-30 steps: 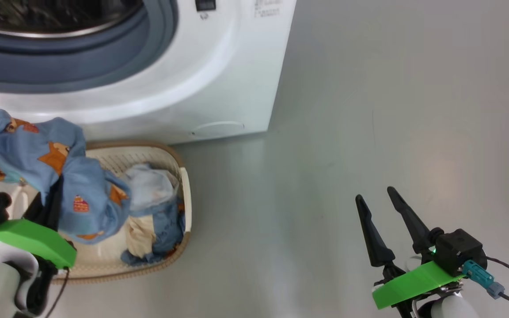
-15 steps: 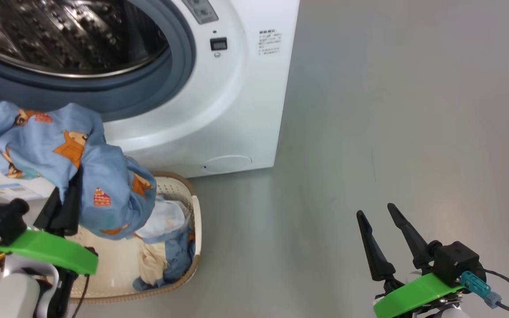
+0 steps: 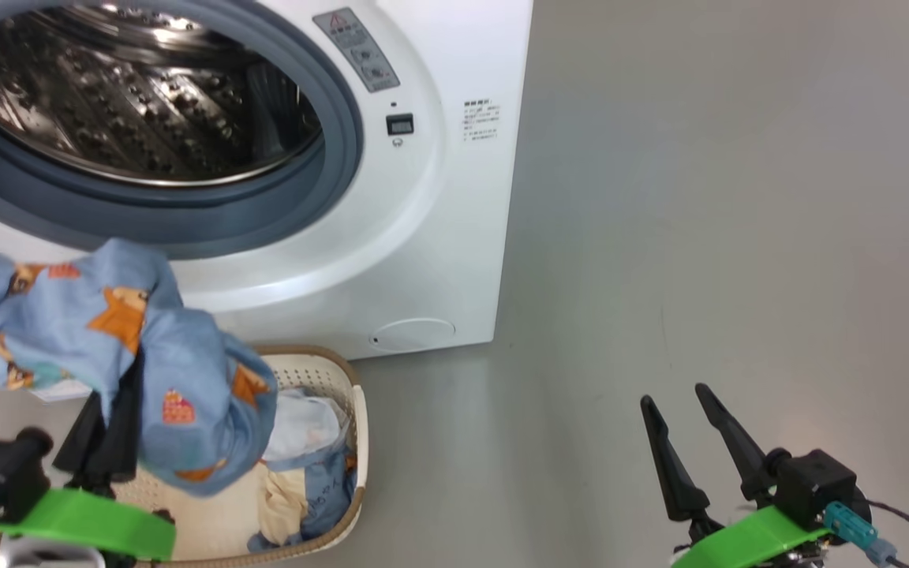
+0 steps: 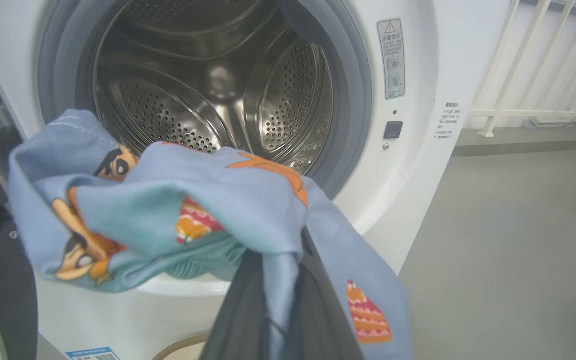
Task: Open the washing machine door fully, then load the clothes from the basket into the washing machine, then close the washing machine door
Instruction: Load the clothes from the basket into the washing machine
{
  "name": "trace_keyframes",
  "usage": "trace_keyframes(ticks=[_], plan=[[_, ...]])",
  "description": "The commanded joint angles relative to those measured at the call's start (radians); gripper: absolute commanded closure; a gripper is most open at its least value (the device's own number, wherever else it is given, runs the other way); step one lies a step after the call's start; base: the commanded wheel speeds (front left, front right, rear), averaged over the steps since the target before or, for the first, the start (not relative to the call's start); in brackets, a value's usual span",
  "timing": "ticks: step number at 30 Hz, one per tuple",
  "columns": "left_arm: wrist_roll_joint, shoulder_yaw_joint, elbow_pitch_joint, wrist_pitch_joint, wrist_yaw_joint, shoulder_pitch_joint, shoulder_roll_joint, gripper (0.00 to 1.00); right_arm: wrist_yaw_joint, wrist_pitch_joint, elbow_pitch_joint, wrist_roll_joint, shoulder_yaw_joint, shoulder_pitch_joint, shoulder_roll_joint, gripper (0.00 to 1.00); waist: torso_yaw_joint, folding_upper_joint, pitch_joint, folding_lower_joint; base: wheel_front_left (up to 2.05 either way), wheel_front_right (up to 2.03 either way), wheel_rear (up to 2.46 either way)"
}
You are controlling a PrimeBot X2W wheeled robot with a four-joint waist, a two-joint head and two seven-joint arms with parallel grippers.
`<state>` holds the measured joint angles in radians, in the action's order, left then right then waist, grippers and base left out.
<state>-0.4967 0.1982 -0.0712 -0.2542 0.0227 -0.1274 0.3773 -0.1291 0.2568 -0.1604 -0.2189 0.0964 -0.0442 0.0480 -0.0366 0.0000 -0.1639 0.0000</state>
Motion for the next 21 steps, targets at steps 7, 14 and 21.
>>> trace_keyframes(ticks=[7,14,21], plan=[[0.07,-0.115,0.095,-0.008,0.007,0.069,0.003,1.0,-0.002,0.005,0.033,0.01,0.017,0.023,0.002,0.0,-0.002,0.0,0.041,0.0,0.0,0.0,0.0],[0.113,-0.187,0.12,-0.008,-0.012,0.153,-0.033,1.0,-0.002,0.005,0.039,0.011,0.009,0.036,0.002,0.0,-0.001,0.0,0.059,0.0,0.0,0.0,0.0],[0.149,-0.231,0.118,-0.008,-0.041,0.21,-0.075,1.0,-0.002,0.005,0.036,0.016,0.002,0.053,0.002,0.0,-0.003,0.0,0.091,0.0,0.0,0.0,0.0]])
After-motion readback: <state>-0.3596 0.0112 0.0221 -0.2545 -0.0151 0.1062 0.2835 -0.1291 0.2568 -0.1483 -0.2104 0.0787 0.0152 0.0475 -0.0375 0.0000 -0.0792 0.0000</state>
